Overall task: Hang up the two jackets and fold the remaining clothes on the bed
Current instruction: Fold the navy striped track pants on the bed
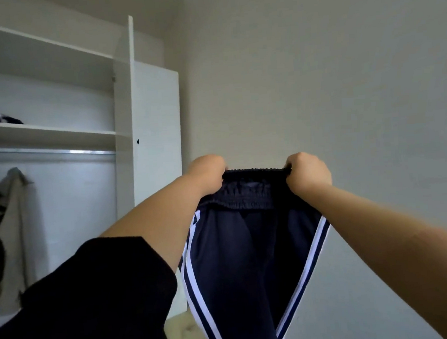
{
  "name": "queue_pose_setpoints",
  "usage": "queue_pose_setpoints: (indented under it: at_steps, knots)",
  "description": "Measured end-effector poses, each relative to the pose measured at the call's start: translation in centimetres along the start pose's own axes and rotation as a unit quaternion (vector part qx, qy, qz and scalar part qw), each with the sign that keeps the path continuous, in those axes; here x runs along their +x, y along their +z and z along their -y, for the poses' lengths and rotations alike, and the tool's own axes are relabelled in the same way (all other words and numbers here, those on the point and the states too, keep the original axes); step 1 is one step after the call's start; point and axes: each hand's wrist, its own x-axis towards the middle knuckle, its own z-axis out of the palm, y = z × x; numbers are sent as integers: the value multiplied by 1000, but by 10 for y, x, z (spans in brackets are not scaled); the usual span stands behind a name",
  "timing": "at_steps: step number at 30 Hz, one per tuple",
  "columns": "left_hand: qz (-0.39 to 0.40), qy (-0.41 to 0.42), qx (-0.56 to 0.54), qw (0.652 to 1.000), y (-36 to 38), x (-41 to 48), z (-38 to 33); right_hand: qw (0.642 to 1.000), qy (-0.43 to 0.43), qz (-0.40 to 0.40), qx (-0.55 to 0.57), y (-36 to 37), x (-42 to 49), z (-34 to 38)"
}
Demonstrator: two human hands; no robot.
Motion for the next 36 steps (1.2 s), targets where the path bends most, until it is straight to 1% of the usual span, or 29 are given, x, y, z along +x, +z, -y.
queue_pose_setpoints:
  at_steps: [3,4,6,8,9,10,11,12,13,14,15,16,18,19,20,22,23,26,28,30,32,34,36]
  knots:
    - [-14,-29,62,998,10,-5,5,998,23,28,-49,-2,-2,-14]
    - [-16,-51,65,996,13,-6,7,996,33,51,-69,-3,-4,-21]
    - [-21,-105,63,992,20,-5,10,984,44,127,-118,-3,-10,-33]
    - [-20,-149,36,988,25,-3,8,975,60,176,-124,-1,-14,-42]
    - [-14,-164,17,986,27,-2,5,975,65,177,-115,0,-14,-46]
    - [1,-169,-8,986,28,-3,3,980,71,159,-96,0,-13,-49]
    - [36,-158,-39,986,30,-2,2,985,84,132,-72,0,-12,-53]
    - [101,-128,-80,983,31,-3,2,986,98,125,-49,-2,-11,-58]
    - [186,-90,-127,970,33,-4,2,980,116,158,-27,-4,-12,-63]
    - [259,-62,-174,948,35,-8,2,966,134,221,-7,-4,-13,-70]
    - [303,-48,-214,927,37,-12,2,948,155,275,27,-4,-16,-78]
    - [312,-45,-246,917,40,-16,3,934,177,304,68,-5,-21,-84]
    - [274,-66,-322,904,51,-19,2,932,201,265,140,-4,-26,-98]
    - [255,-81,-366,892,56,-19,1,929,204,257,173,-3,-29,-105]
    - [249,-93,-403,876,61,-20,0,914,205,280,212,-3,-31,-111]
    - [272,-99,-446,847,67,-23,-3,871,202,362,262,-3,-40,-123]
    - [288,-99,-465,831,70,-25,-5,864,204,376,265,-4,-42,-129]
    - [299,-110,-546,775,78,-30,-10,849,218,380,296,-8,-48,-145]
    - [300,-124,-590,740,81,-30,-15,822,228,383,354,-8,-52,-150]
    - [290,-149,-618,716,85,-30,-21,798,233,372,413,-7,-57,-153]
    - [276,-169,-643,694,90,-30,-25,789,235,356,442,-4,-61,-152]
    - [286,-152,-663,675,94,-30,-27,790,261,315,457,0,-65,-152]
    - [323,-103,-670,660,99,-32,-25,769,303,271,494,5,-70,-152]
